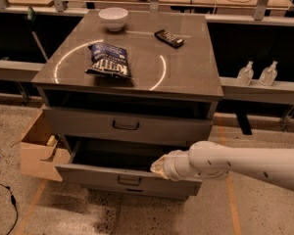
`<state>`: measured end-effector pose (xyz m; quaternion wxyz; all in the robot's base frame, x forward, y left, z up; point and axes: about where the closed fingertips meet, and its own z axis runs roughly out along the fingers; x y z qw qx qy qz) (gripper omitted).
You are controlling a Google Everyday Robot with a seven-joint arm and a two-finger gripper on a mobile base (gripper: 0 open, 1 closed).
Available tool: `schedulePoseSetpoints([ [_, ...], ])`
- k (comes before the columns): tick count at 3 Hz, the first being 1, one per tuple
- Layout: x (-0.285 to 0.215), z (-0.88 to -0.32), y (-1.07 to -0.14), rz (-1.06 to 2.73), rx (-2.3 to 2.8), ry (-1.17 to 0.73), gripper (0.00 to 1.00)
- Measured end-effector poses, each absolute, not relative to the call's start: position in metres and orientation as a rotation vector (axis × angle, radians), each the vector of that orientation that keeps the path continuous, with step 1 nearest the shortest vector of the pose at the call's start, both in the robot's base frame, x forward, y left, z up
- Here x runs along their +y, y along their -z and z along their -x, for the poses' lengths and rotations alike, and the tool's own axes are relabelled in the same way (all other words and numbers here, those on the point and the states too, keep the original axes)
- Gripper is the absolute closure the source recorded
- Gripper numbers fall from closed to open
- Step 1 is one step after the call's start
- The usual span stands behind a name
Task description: Place blue chip bag into middle drawer
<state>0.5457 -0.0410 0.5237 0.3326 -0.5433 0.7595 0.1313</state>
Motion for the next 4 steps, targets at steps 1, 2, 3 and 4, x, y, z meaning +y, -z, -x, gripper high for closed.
schedulePoseSetpoints([
  [1,-0.038,-0.570,-0.507,1.447,1.966,-0.305,1.00],
  [2,-0.035,-0.592,-0.491,1.475,1.952,-0.279,1.00],
  [3,-0.032,-0.599,-0.482,1.486,1.949,-0.270,1.00],
  [4,-0.032,-0.595,-0.472,1.493,1.967,-0.271,1.00],
])
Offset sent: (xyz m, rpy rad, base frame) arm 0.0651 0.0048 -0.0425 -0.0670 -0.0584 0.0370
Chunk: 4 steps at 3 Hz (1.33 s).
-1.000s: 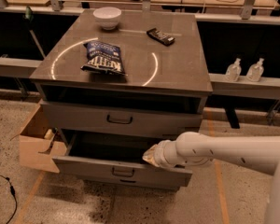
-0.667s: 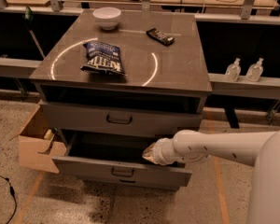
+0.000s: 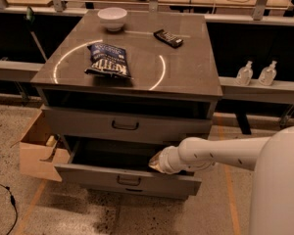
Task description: Place blue chip bag into middle drawer
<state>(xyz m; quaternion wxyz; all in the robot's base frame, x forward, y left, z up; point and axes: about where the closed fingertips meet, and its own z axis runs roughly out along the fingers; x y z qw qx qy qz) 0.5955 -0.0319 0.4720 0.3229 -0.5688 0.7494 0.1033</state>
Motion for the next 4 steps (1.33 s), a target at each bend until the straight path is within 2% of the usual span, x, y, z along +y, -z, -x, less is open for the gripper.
schedulePoseSetpoints([
  [4,-0.022,-0.567,-0.461,1.529,2.009,-0.340,1.00],
])
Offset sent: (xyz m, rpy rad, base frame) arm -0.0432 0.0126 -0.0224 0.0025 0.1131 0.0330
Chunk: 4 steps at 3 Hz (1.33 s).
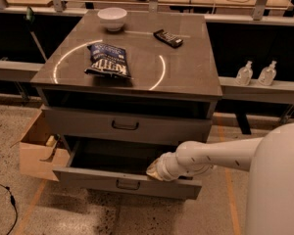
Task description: Place blue chip bag into middle drawer
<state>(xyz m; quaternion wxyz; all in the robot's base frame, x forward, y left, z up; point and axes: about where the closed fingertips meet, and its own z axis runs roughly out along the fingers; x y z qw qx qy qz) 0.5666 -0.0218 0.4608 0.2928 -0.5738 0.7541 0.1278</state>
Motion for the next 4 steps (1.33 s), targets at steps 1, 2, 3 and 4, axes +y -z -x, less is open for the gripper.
schedulePoseSetpoints([
  [1,-0.018,-0.544,-0.468,1.549,2.054,-0.404,1.00],
  [2,-0.016,-0.529,-0.479,1.504,2.179,-0.500,1.00],
  [3,-0.015,-0.532,-0.497,1.418,2.237,-0.532,1.00],
  [4,-0.017,-0.540,-0.498,1.386,2.261,-0.505,1.00],
])
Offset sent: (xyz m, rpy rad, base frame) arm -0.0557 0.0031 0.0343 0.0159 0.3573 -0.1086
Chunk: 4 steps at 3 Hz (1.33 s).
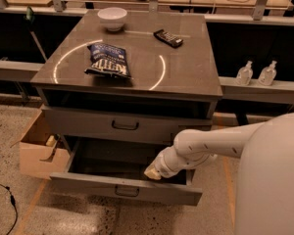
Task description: Place blue chip bag into middle drawer
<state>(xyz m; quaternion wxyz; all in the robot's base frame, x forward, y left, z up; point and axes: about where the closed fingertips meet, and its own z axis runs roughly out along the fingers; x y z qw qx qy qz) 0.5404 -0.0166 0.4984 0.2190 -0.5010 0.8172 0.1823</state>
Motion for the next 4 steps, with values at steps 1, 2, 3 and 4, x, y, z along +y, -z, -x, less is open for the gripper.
schedulePoseSetpoints([
  [1,-0.020,-0.547,-0.488,1.376,2.280,-0.452,1.00],
  [2,-0.019,-0.555,-0.471,1.391,2.288,-0.404,1.00],
  [3,-0.017,-0.558,-0.458,1.408,2.287,-0.387,1.00],
  [4,-0.015,-0.560,-0.441,1.432,2.294,-0.383,1.00],
])
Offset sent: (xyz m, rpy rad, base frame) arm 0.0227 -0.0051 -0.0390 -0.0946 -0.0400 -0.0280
